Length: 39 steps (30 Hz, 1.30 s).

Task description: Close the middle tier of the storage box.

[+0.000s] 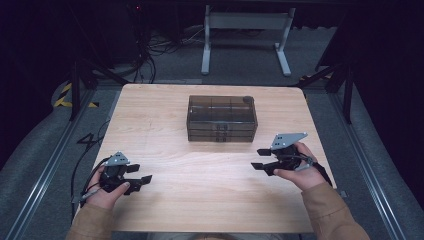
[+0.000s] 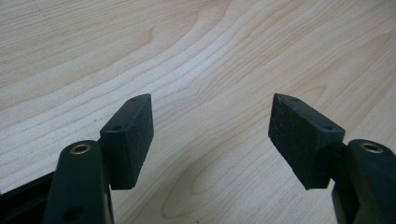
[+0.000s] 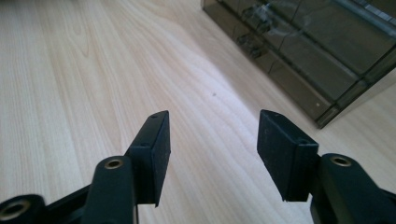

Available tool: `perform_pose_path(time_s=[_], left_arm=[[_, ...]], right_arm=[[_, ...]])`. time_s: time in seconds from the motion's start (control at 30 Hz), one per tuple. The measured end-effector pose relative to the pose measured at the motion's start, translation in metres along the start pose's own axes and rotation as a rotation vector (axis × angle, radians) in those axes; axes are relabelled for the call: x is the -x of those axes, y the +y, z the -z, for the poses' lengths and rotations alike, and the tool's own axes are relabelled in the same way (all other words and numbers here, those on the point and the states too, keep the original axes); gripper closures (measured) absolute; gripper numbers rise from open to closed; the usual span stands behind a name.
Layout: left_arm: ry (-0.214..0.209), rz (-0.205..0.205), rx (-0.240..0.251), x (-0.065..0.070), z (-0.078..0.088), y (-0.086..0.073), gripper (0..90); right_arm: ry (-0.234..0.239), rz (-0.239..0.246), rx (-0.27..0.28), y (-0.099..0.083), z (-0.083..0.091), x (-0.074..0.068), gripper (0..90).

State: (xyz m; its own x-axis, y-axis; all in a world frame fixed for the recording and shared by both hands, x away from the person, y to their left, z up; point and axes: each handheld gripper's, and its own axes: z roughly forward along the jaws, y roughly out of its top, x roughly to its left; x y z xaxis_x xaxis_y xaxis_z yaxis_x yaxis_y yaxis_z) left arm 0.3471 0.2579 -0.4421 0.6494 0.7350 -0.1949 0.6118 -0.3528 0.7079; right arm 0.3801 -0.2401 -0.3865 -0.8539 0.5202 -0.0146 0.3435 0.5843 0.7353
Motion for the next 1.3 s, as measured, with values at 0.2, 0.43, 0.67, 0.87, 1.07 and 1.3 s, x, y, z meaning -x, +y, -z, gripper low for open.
perform_pose_path(time_s=[0.2,0.43,0.67,0.87,1.07,1.3], left_arm=[[0.006,0.000,-0.001,0.000,0.001,0.000,32.1],[0.000,-0.002,-0.001,0.000,0.000,0.000,32.1],[-0.002,-0.004,-0.001,0.000,-0.001,0.001,32.1],[-0.004,-0.002,-0.005,0.000,-0.003,0.001,32.1],[-0.002,-0.001,-0.011,-0.002,-0.005,0.001,32.2],[-0.005,-0.001,-0.018,-0.003,-0.007,0.001,32.2]], right_arm=[[-0.001,0.013,-0.026,-0.008,-0.006,-0.009,44.0],[0.009,0.017,-0.058,-0.017,-0.018,-0.014,43.3],[0.020,0.003,-0.095,-0.028,-0.032,-0.017,42.4],[0.022,0.009,-0.137,-0.035,-0.041,-0.020,42.0],[0.016,0.020,-0.149,-0.040,-0.047,-0.023,42.0],[-0.008,0.055,-0.158,-0.043,-0.051,-0.027,41.7]])
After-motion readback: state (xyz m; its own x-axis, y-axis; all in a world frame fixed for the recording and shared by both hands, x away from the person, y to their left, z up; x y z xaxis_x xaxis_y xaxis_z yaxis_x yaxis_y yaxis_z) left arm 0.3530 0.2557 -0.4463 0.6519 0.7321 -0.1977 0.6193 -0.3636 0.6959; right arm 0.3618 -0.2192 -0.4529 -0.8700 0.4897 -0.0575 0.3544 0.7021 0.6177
